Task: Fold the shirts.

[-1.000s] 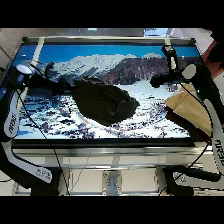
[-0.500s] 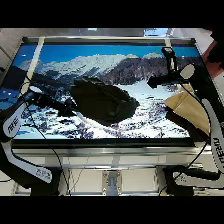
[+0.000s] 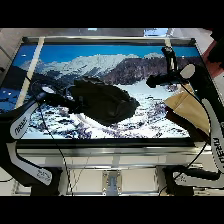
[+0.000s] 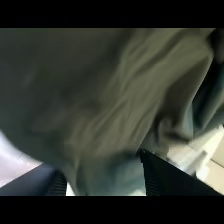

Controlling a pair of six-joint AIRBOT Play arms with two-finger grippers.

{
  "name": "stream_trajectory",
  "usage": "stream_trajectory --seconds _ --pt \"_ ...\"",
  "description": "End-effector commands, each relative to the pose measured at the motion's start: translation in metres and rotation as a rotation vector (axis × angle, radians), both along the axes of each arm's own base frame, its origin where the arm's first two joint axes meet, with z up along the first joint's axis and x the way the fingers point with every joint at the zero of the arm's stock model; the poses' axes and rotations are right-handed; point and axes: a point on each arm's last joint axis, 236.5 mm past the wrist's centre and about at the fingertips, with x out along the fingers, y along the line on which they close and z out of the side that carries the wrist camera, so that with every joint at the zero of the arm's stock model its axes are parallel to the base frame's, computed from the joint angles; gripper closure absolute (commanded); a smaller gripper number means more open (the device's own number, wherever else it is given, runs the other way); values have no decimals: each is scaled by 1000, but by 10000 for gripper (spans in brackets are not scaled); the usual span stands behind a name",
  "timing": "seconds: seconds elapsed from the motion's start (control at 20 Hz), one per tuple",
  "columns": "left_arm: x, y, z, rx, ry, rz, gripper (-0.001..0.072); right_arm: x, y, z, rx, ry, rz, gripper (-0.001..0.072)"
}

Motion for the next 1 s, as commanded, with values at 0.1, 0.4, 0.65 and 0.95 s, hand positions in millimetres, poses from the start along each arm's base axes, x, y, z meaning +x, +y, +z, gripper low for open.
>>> stream_trajectory --seconds 0.1,0.4,0.65,0.95 --pt "-5 -38 -9 40 -49 -67 692 0 2 1 9 2 1 274" --pt "20 -22 53 -86 -104 -97 695 2 2 -20 56 77 -75 274" --pt "41 16 106 -146 -163 -97 695 35 32 -97 248 197 -166 273" --pt "31 12 131 -213 -210 -172 695 37 79 -158 373 369 -106 273"
